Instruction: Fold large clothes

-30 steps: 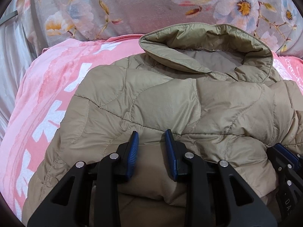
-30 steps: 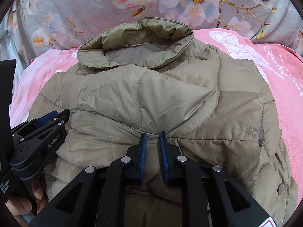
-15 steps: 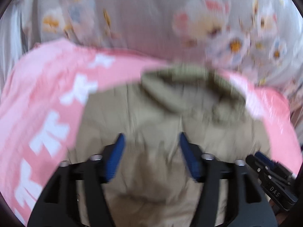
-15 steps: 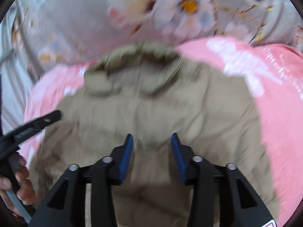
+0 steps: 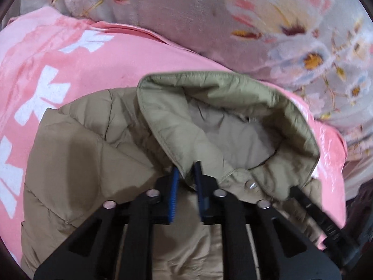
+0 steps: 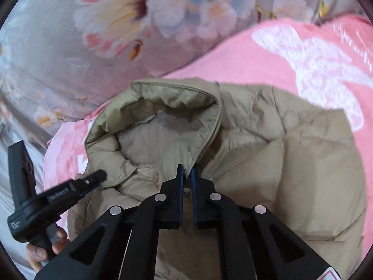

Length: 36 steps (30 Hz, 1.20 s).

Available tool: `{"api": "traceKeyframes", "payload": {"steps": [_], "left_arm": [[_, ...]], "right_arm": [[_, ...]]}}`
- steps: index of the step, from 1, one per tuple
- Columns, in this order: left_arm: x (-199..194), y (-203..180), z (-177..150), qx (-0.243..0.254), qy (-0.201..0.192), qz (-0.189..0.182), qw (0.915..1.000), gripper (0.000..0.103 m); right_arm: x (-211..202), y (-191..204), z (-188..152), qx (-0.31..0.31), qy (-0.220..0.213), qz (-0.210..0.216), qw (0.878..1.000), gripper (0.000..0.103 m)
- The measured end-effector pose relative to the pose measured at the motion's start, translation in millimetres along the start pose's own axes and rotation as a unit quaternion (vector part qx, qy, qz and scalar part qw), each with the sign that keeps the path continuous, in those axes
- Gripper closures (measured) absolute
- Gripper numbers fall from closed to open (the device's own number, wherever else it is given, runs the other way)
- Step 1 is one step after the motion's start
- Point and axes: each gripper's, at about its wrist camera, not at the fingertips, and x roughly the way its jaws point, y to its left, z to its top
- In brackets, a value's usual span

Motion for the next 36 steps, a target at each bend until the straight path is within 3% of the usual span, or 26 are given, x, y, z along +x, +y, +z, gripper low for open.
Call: {"api": "traceKeyframes", "payload": {"steps": [4, 8, 18, 24, 29, 32, 36], "left_arm": [[-1, 7, -17, 0.012, -0.008, 0.002, 0.9999, 0.098], [8, 8, -26, 0.026, -0.011, 0.017, 0.9995, 0.098], [21, -4, -36, 0.075, -0.033, 0.06, 0.9948, 0.097], [24, -10, -36, 0.091, -0.039, 0.08, 0.9919, 0.097], [-14, 3, -37, 0.106, -0.035, 0.069, 0.9914, 0.095], [-50, 13, -16, 0.112, -0.056, 0.073, 0.9894, 0.095], [-66, 7, 59, 0.054, -0.091, 0.071, 0.9919, 0.092]], "right_arm": [[5, 9, -7, -0.061, 0.001, -0.056, 0.997, 0.099], [21, 6, -16, -0.079, 0.021, -0.087, 0.993, 0.099], [37, 7, -27, -0.104, 0.019, -0.116, 0.988, 0.1], [42, 5, -24, -0.099, 0.025, -0.108, 0.989, 0.101], [3, 5, -27, -0.128, 0.056, -0.091, 0.986, 0.099], [-36, 4, -7, -0.129, 0.019, -0.092, 0.987, 0.099], [-45, 11, 53, -0.053, -0.034, -0.063, 0.996, 0.096]]}}
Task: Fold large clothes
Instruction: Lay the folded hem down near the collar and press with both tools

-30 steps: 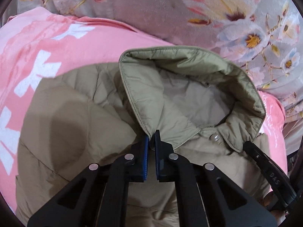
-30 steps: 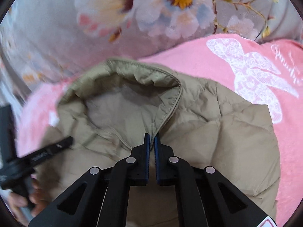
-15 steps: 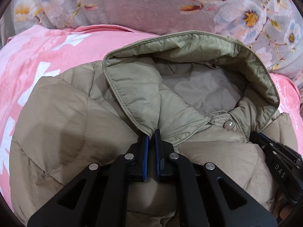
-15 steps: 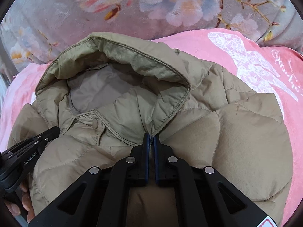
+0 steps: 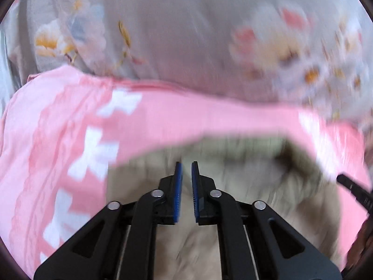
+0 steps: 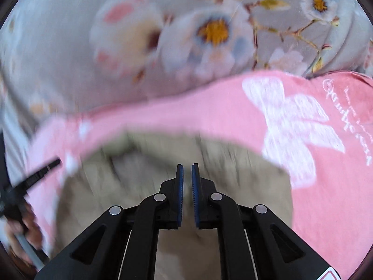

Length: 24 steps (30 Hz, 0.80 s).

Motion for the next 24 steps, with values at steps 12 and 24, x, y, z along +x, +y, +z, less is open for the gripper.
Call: {"api": "traceKeyframes", "payload": {"steps": [12, 24], "left_arm": [[89, -23, -3, -0.036, 0.087, -0.016, 0.9954, 0.093], [97, -39, -54, 0.071, 0.068, 0.051, 0.9938, 0.093]], "right_arm": [[85, 40, 1, -0.036, 0.039, -0.011, 0.999, 0.097], [97, 21, -36, -0.078, 0.062, -0.069, 0.993, 0.103]]}}
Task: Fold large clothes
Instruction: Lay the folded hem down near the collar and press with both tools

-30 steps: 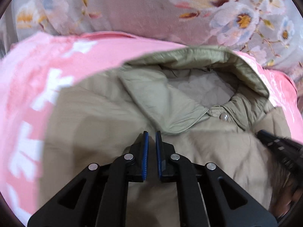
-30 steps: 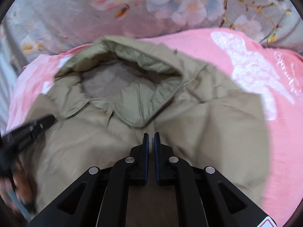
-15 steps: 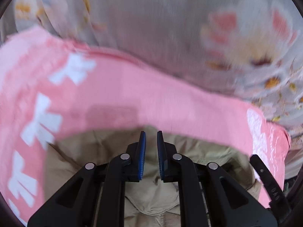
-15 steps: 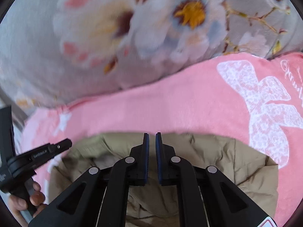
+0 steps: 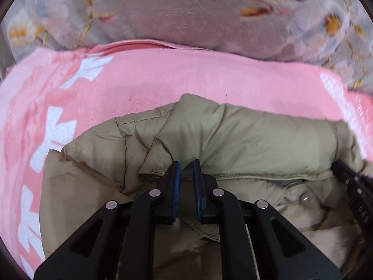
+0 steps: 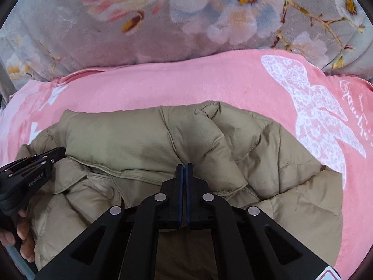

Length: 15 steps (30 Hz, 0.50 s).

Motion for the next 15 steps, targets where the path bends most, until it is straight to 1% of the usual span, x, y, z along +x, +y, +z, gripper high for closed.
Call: {"api": "traceKeyframes", "payload": {"steps": [3, 7, 11, 15], "left_arm": [[2, -6, -8, 0.011, -0.015, 0.017, 0.9997, 0.093], [3, -5, -12, 0.001, -0.028, 0.017, 0.9995, 0.093], [5, -8, -12, 0.006, -0.032, 0.026, 0.9991, 0.093], [7, -11, -12, 0.013, -0.034, 0.036, 0.9987, 0.093]], "right_arm": [[6, -1, -3, 0.006, -0.001, 0.001, 1.0, 0.103], [11, 1, -5, 0.008, -0.01, -0.002, 1.0, 0.103], [12, 5, -6, 0.001, -0.015, -0.014, 1.0, 0.103], [13, 5, -6, 0.003, -0.015, -0.012, 1.0, 0.103]]}}
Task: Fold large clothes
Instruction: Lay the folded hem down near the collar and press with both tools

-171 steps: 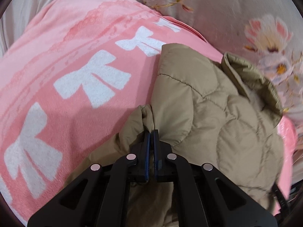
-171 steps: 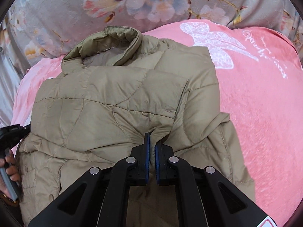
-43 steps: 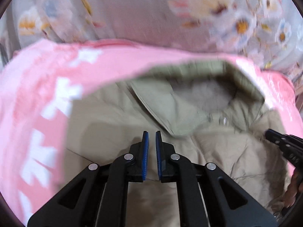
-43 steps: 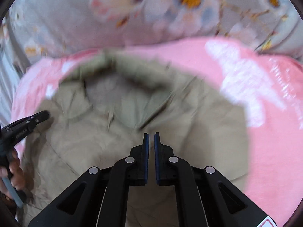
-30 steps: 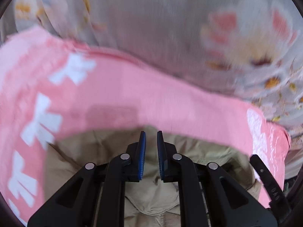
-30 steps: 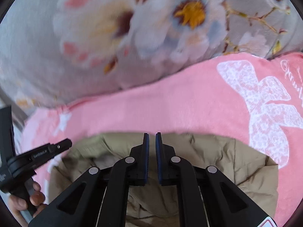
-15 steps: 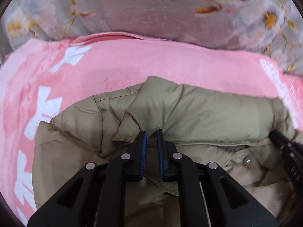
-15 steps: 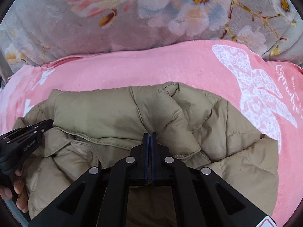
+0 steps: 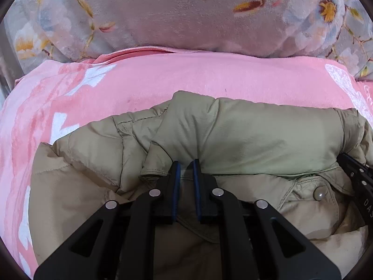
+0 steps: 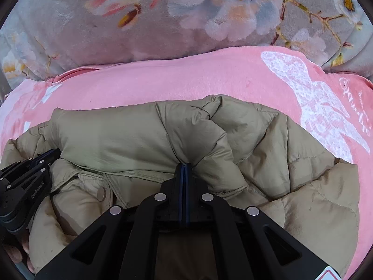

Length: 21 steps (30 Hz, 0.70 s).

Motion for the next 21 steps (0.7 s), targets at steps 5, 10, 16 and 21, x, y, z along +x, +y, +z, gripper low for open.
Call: {"api": "traceKeyframes", "payload": {"steps": [5, 10, 16, 21], "left_arm": [[-0.3, -3.0, -0.3, 0.006, -0.003, 0.009, 0.9999, 0.093], [-0.7, -4.2, -0.4, 0.008, -0.003, 0.013, 0.9999, 0.093], [-0.7, -5.3, -0.7, 0.011, -0.004, 0.016, 0.9998, 0.093], [-0.9, -5.9, -0.6, 0.013, -0.005, 0.019, 0.9997, 0.093]], "right_arm": [[0.2, -0.3, 0.4, -0.001, 0.0, -0.001, 1.0, 0.103], [1.3, -0.6, 0.7, 0.0, 0.0, 0.0, 1.0, 0.103], [1.2, -0.2, 0.7, 0.0, 0.0, -0.001, 1.0, 0.103], [2.0, -0.7, 0.9, -0.001, -0.001, -0.002, 1.0, 0.103]]}}
